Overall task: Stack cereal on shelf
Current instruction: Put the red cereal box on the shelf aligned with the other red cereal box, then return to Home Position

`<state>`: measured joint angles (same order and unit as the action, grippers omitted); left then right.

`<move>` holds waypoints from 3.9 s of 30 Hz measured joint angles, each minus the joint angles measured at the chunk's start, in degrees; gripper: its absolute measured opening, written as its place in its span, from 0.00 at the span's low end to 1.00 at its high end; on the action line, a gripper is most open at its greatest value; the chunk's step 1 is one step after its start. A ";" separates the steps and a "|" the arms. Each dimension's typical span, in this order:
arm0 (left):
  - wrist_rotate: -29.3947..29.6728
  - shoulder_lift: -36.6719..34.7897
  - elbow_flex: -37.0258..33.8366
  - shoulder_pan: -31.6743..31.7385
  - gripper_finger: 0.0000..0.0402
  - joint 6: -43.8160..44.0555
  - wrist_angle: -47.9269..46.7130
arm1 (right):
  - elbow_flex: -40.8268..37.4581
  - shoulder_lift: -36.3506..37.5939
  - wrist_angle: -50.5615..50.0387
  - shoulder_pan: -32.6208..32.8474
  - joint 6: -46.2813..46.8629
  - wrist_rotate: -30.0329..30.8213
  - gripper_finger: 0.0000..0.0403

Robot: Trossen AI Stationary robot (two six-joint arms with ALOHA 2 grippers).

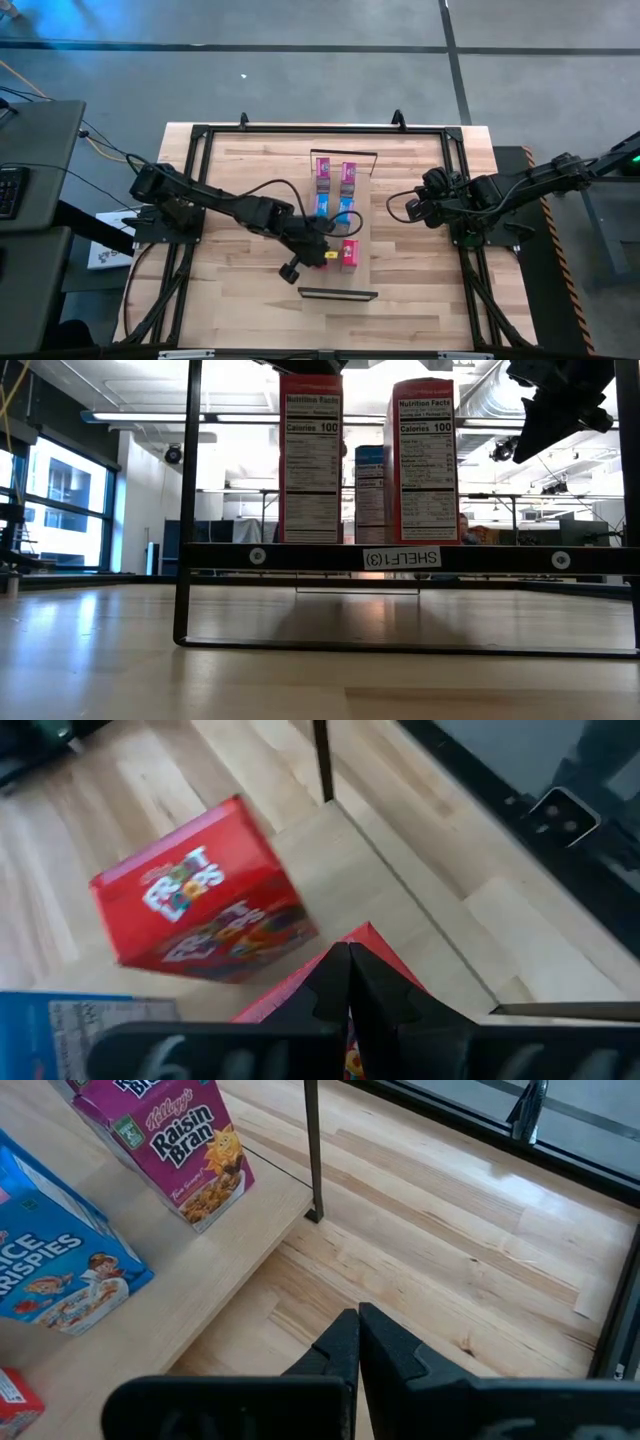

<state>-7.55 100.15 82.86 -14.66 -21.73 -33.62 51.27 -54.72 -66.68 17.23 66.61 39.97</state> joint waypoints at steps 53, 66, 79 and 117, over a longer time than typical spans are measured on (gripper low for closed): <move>7.73 -51.65 -52.03 15.83 0.00 34.31 56.61 | -0.02 0.04 4.67 0.00 -12.82 -3.04 0.00; 12.20 -71.29 -71.03 15.83 0.00 41.57 61.13 | -0.02 0.04 6.60 -0.02 -13.72 -8.50 0.00; 10.58 -86.69 -82.06 15.83 0.00 43.70 65.30 | -0.02 0.06 11.90 0.00 -14.14 -9.17 0.00; 5.43 -94.02 -82.19 15.83 0.00 46.61 55.25 | -31.80 44.94 51.11 -8.09 -46.23 -22.47 0.00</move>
<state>-2.12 6.13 0.67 1.17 24.88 21.63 19.46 -9.78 -15.56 9.14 20.38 17.49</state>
